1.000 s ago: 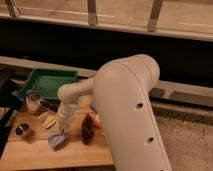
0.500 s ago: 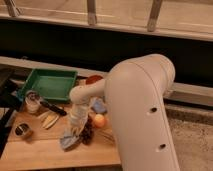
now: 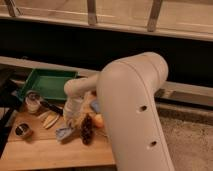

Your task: Wipe table surface with towel

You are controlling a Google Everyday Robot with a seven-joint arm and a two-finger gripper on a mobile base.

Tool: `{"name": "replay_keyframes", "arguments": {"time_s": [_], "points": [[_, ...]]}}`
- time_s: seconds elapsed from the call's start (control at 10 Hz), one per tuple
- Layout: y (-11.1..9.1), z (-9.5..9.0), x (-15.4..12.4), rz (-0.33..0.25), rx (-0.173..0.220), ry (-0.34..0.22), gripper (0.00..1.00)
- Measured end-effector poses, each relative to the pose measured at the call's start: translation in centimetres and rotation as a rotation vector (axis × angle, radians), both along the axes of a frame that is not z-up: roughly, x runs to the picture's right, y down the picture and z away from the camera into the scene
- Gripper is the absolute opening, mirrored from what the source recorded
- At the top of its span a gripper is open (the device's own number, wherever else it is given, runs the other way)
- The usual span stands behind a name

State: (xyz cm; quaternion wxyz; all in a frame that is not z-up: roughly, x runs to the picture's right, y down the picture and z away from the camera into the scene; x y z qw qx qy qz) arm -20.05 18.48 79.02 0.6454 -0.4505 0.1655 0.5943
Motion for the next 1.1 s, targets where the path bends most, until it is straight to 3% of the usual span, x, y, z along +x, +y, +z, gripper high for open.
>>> {"name": "replay_keyframes", "arguments": {"time_s": [0.3, 0.5, 0.9, 1.1], "points": [[-0.8, -0.2, -3.7, -0.026, 0.025, -0.072, 0.00], [0.8, -1.4, -4.4, -0.028, 0.004, -0.103, 0.00], [4.8, -3.6, -1.3, -0.009, -0.055, -0.111, 0.00], [4.0, -3.2, 0.3, 0.036, -0.037, -0.090, 0.00]]}}
